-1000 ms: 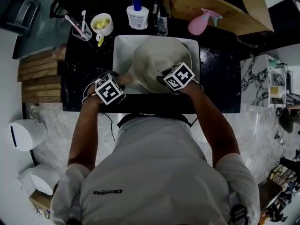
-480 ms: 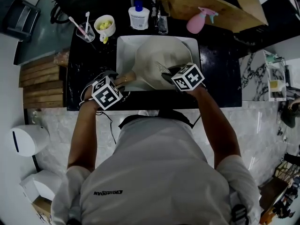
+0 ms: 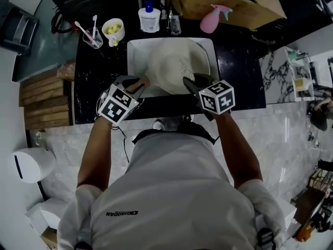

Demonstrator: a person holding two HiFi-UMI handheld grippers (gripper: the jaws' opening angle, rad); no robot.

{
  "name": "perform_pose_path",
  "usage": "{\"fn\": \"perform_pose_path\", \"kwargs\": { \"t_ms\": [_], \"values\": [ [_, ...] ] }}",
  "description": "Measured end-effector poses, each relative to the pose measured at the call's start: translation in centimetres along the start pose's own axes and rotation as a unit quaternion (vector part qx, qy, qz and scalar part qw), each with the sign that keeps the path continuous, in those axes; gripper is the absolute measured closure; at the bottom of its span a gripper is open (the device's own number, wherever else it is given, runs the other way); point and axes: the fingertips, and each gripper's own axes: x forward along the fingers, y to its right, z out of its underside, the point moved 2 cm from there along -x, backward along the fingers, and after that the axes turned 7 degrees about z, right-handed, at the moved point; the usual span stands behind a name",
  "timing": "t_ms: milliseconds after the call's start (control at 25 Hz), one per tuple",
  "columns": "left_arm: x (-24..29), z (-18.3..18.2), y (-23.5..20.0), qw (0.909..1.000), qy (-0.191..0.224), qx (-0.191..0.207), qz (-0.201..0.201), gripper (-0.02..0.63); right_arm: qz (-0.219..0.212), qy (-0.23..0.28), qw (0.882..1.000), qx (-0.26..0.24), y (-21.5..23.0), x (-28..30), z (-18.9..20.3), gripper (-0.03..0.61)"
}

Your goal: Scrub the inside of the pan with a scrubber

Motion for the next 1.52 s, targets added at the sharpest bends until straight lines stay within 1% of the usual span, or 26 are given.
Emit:
{"fn": "perform_pose_path", "kwargs": {
  "t_ms": [80, 160, 240, 360, 480, 600, 720, 840, 1040, 1320, 1520],
  "values": [
    [0.0, -1.5, 0.5, 0.9992, 0.038, -0.012, 0.001, 0.556, 0.005, 0.029, 0.999, 0.020, -0.2, -1.3, -0.3, 0.491],
    [0.1, -2.5, 1.2, 0.9975, 0.065, -0.027, 0.004, 0.583, 0.004, 0.054, 0.998, 0.044, -0.4, -2.6, -0.6, 0.491],
    [0.3, -3.2, 2.0, 0.9967, 0.074, -0.033, 0.002, 0.595, 0.002, 0.072, 0.996, 0.052, -0.6, -3.7, -0.7, 0.491],
    [0.3, -3.9, 3.3, 0.9950, 0.088, -0.046, -0.004, 0.598, 0.004, 0.090, 0.995, 0.046, -1.0, -5.2, -0.5, 0.494],
    [-0.1, -4.7, 5.2, 0.9903, 0.116, -0.076, -0.009, 0.598, 0.006, 0.105, 0.994, 0.039, -1.3, -6.8, 0.2, 0.495],
    [-0.7, -5.1, 7.5, 0.9866, 0.136, -0.087, -0.025, 0.598, 0.004, 0.115, 0.993, 0.039, -1.5, -8.4, 1.3, 0.497],
    [-0.7, -5.3, 10.1, 0.9828, 0.147, -0.106, -0.038, 0.598, -0.002, 0.115, 0.993, 0.033, -1.7, -10.5, 2.8, 0.498],
    [-0.1, -5.4, 13.2, 0.9804, 0.149, -0.120, -0.049, 0.598, -0.006, 0.115, 0.993, 0.020, -1.8, -12.8, 4.4, 0.499],
    [0.4, -6.2, 18.9, 0.9763, 0.159, -0.132, -0.063, 0.598, -0.022, 0.142, 0.989, 0.030, -2.2, -17.4, 6.5, 0.499],
    [1.1, -6.0, 27.5, 0.9709, 0.172, -0.150, -0.073, 0.598, -0.027, 0.134, 0.990, 0.023, -3.0, -23.0, 11.8, 0.500],
    [0.2, -6.1, 31.5, 0.9651, 0.186, -0.159, -0.094, 0.598, -0.032, 0.148, 0.988, 0.020, -3.9, -26.1, 13.5, 0.500]
  ]
}}
